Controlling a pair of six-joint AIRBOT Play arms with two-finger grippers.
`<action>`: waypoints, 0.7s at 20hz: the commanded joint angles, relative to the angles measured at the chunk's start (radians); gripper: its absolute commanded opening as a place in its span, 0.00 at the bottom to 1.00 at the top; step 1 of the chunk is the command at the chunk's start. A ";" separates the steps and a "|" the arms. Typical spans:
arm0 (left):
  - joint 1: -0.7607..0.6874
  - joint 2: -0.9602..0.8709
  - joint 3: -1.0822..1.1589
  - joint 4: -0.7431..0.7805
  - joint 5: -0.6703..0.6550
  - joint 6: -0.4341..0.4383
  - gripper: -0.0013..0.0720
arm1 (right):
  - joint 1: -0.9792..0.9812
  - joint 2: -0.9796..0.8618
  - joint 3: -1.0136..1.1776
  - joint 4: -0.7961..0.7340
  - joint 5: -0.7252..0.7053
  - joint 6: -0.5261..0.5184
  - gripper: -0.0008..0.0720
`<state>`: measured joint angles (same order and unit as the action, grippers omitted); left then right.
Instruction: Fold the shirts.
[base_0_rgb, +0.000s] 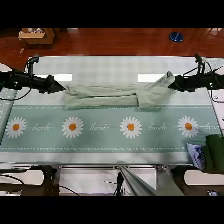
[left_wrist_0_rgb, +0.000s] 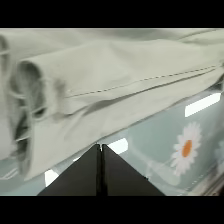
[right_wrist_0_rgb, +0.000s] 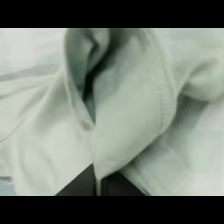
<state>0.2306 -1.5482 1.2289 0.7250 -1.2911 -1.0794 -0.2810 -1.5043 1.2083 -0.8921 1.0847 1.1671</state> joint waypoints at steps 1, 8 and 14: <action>-0.055 0.022 0.001 -0.153 -0.001 0.006 0.04 | 0.005 0.139 0.003 -0.007 0.093 0.009 0.05; -0.349 0.033 0.001 -0.307 0.050 0.005 0.04 | 0.004 0.413 0.003 -0.016 0.251 0.094 0.05; -0.608 0.024 0.001 -0.307 0.242 -0.034 0.04 | 0.004 0.579 0.003 -0.106 0.377 0.161 0.05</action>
<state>-0.2657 -1.5196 1.2293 0.4259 -1.1503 -1.0847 -0.2768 -1.0004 1.2106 -0.9531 1.3888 1.2896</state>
